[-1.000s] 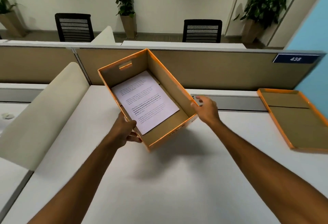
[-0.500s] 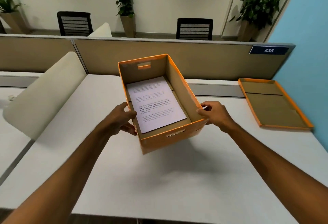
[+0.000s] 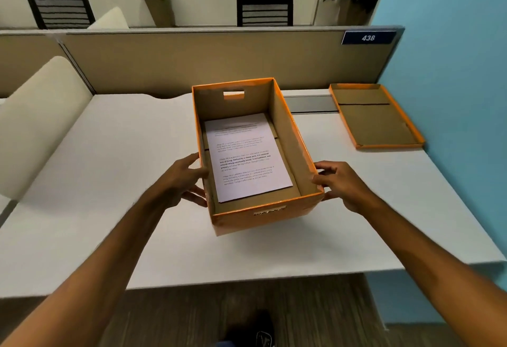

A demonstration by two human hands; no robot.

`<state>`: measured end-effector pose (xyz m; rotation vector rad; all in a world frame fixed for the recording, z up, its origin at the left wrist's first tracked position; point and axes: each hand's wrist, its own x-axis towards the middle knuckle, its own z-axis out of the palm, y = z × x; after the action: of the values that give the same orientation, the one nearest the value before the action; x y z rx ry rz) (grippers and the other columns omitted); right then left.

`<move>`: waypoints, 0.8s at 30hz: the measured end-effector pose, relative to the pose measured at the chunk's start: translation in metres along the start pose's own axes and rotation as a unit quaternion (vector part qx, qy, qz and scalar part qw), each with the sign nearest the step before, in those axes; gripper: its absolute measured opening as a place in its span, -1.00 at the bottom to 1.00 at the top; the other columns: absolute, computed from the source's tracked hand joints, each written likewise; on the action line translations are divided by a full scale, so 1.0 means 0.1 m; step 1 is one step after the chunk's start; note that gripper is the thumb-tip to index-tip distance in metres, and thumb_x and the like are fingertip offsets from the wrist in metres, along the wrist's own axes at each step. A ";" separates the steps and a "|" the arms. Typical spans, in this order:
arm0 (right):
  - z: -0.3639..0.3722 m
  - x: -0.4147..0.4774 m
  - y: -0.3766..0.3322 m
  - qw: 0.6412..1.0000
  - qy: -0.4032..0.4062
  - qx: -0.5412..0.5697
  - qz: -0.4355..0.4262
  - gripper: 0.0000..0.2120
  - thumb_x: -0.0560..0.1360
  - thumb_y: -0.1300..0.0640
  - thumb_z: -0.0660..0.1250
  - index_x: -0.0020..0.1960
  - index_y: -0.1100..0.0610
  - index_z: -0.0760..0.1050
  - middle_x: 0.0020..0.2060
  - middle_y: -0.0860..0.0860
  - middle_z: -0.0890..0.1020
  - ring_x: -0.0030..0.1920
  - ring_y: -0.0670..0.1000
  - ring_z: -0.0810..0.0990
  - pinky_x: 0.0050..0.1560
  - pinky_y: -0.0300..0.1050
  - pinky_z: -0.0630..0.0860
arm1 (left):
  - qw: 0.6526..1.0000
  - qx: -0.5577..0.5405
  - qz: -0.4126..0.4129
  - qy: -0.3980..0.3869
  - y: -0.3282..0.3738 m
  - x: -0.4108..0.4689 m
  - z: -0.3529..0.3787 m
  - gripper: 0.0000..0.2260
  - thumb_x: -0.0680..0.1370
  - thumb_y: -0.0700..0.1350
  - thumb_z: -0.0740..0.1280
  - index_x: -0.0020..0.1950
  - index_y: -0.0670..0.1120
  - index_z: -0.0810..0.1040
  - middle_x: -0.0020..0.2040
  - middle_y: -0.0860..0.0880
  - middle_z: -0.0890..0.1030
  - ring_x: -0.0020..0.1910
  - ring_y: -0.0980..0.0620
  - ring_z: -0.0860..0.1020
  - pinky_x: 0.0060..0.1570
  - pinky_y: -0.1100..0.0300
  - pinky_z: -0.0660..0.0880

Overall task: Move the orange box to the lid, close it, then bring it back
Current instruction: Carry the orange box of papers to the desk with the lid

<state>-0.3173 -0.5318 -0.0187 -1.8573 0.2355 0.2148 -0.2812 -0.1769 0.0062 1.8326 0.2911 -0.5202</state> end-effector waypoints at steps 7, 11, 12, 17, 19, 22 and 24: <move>0.03 -0.32 0.35 0.999 0.033 0.008 0.036 -0.73 0.49 0.24 0.36 0.17 0.08 0.61 -0.09 0.04 0.67 -0.11 0.11 0.66 -0.30 -0.03 0.63 | 0.999 0.013 0.004 -0.033 -0.21 0.01 0.18 -0.42 0.56 -0.16 0.34 0.52 0.14 0.26 0.17 -0.12 0.56 -0.14 -0.21 0.68 -0.32 -0.12 0.64; 0.11 -0.44 0.48 0.997 0.055 -0.003 0.056 -0.69 0.50 0.26 0.35 0.23 0.11 0.58 -0.01 0.07 0.65 -0.03 0.16 0.64 -0.15 0.14 0.67 | 0.999 0.034 0.009 -0.038 -0.29 -0.02 0.27 -0.42 0.56 -0.18 0.34 0.53 0.11 0.25 0.25 -0.17 0.56 -0.09 -0.20 0.65 -0.30 -0.12 0.65; 0.13 -0.46 0.50 0.996 0.059 -0.006 0.061 -0.69 0.51 0.26 0.34 0.24 0.12 0.58 0.01 0.07 0.65 -0.02 0.17 0.64 -0.12 0.17 0.67 | 0.998 0.039 0.011 -0.038 -0.30 -0.03 0.28 -0.42 0.57 -0.18 0.33 0.54 0.11 0.24 0.27 -0.18 0.55 -0.08 -0.21 0.64 -0.30 -0.12 0.66; 0.24 -0.55 0.57 0.993 0.086 -0.012 0.085 -0.70 0.52 0.26 0.34 0.24 0.14 0.55 0.00 0.13 0.63 -0.03 0.19 0.63 -0.13 0.16 0.67 | 0.996 0.073 0.033 -0.027 -0.35 -0.07 0.32 -0.45 0.59 -0.11 0.30 0.56 0.05 0.20 0.31 -0.22 0.54 -0.10 -0.17 0.64 -0.29 -0.08 0.66; 0.27 -0.59 0.59 0.993 0.087 -0.016 0.083 -0.70 0.53 0.23 0.33 0.26 0.13 0.54 -0.03 0.11 0.62 -0.02 0.18 0.63 -0.09 0.19 0.66 | 0.995 0.084 0.042 -0.017 -0.38 -0.09 0.33 -0.45 0.60 -0.09 0.30 0.56 0.05 0.20 0.32 -0.22 0.53 -0.06 -0.18 0.63 -0.28 -0.06 0.65; 0.29 -0.63 0.58 0.993 0.086 -0.031 0.075 -0.68 0.56 0.17 0.32 0.31 0.11 0.51 -0.05 0.08 0.62 -0.02 0.15 0.62 -0.03 0.23 0.64 | 0.993 0.098 0.061 0.000 -0.43 -0.12 0.34 -0.45 0.60 -0.07 0.29 0.56 0.02 0.18 0.31 -0.23 0.54 -0.06 -0.17 0.62 -0.23 -0.09 0.64; 0.31 -0.65 0.56 0.993 0.084 -0.036 0.070 -0.67 0.57 0.12 0.31 0.32 0.12 0.50 -0.06 0.09 0.62 -0.03 0.14 0.62 -0.02 0.23 0.64 | 0.992 0.103 0.075 0.008 -0.46 -0.15 0.35 -0.45 0.60 -0.08 0.28 0.57 0.00 0.17 0.29 -0.24 0.56 -0.06 -0.17 0.63 -0.17 -0.14 0.64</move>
<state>-0.3962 -0.5150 -0.0616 -1.9344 0.4812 0.1655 -0.3218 -0.1950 -0.0339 2.0416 0.1115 -0.4452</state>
